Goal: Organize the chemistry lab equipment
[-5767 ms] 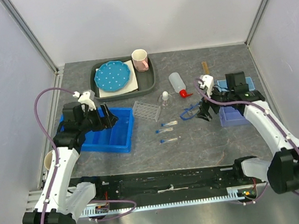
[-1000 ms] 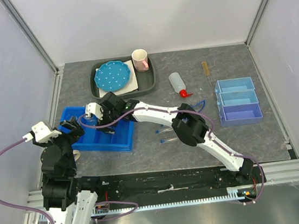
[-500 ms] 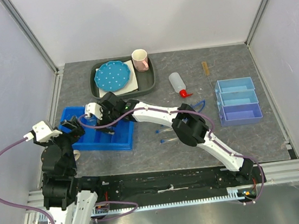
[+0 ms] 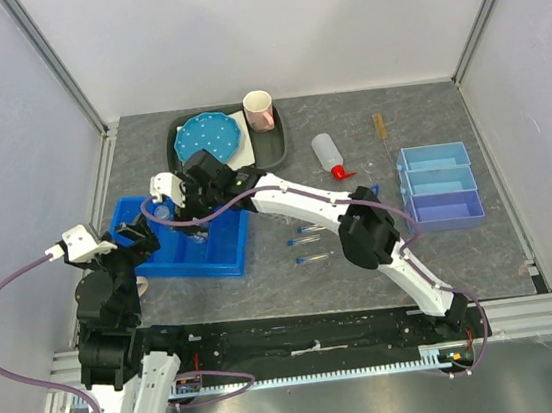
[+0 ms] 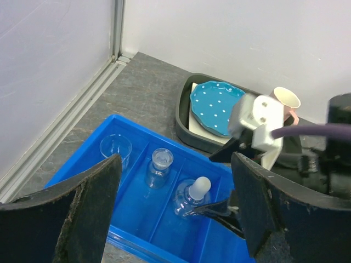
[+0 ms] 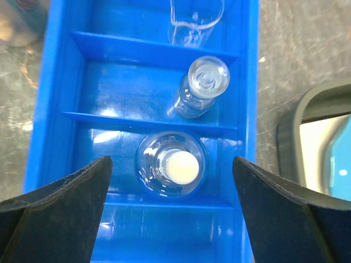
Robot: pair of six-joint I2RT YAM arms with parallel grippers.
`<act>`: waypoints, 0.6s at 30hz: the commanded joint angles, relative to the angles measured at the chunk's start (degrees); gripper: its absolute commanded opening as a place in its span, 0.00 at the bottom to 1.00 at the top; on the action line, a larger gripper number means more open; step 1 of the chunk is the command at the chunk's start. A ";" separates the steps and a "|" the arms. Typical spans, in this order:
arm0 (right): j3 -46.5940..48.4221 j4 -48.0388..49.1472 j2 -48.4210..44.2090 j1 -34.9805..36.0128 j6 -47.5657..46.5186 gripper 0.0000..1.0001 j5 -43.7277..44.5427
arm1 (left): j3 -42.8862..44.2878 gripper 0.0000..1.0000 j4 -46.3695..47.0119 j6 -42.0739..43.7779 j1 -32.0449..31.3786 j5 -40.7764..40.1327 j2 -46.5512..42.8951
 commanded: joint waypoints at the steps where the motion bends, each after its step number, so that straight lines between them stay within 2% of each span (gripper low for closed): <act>1: 3.04 -2.99 -7.54 0.07 -1.98 0.98 -3.16 | -0.35 0.87 3.37 1.16 -0.05 2.20 -1.21; 3: 1.81 -3.61 -9.73 -0.10 -2.77 0.98 -3.42 | -0.35 0.87 3.46 1.51 -0.05 2.64 -1.12; 6: -1.35 -4.76 -13.60 -0.72 -3.82 0.98 -4.04 | -0.87 0.99 4.25 2.30 -0.05 3.43 -1.38; 7: -2.32 -5.02 -14.74 -0.98 -4.00 0.98 -4.04 | -1.31 1.00 4.42 2.82 -0.05 4.30 -1.56; 12: -11.80 -5.02 -23.97 -2.91 -5.93 0.98 -4.30 | -2.10 1.00 5.83 2.65 -0.05 6.77 -1.91; 18: -25.69 -3.70 -37.15 -7.12 -7.78 0.98 -6.32 | -2.37 1.00 7.94 0.90 -0.05 18.53 1.16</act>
